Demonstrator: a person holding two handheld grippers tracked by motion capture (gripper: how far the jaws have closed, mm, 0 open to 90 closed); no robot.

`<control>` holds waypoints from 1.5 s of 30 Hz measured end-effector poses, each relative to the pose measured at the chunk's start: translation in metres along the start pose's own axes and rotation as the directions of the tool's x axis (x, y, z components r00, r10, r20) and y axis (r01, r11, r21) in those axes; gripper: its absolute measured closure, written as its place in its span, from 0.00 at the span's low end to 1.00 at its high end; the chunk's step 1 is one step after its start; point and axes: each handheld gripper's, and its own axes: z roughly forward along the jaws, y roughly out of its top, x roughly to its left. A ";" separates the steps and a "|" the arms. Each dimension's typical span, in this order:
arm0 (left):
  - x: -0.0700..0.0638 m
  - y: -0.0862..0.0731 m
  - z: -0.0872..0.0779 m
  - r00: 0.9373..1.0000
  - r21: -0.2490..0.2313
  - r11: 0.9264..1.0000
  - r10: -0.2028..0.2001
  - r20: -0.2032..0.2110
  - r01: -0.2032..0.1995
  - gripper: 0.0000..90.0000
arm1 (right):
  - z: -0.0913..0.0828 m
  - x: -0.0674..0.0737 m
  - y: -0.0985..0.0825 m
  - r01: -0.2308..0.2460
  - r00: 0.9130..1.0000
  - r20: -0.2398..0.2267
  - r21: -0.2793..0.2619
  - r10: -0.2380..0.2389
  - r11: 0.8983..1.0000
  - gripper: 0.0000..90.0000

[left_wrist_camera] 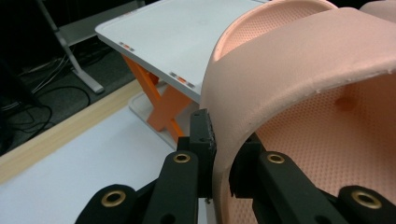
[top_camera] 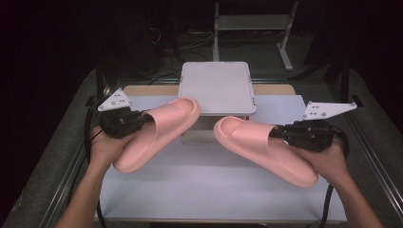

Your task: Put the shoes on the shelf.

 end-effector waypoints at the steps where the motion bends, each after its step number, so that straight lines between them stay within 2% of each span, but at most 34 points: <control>1: 0.003 0.005 0.003 1.000 0.003 1.000 0.001 -0.007 -0.001 0.91 | 0.001 -0.001 0.002 0.001 1.000 -0.002 0.001 -0.001 1.000 0.93; 13: 0.020 0.032 0.021 0.999 0.024 1.000 -0.001 -0.035 0.002 0.91 | 0.017 -0.016 0.025 0.014 1.000 -0.024 0.015 -0.014 1.000 0.93; 25: 0.035 0.055 0.041 0.997 0.038 0.999 -0.031 -0.069 0.034 0.91 | 0.026 -0.030 0.041 0.023 0.999 -0.031 0.035 -0.022 0.999 0.93; 39: 0.048 0.073 0.059 0.994 0.053 0.997 -0.057 -0.096 0.063 0.91 | 0.039 -0.048 0.057 0.017 1.000 -0.013 0.060 -0.016 0.998 0.92; 45: 0.057 0.081 0.066 0.990 0.062 0.995 -0.070 -0.122 0.078 0.91 | 0.047 -0.060 0.066 0.014 1.000 0.011 0.066 -0.014 0.998 0.92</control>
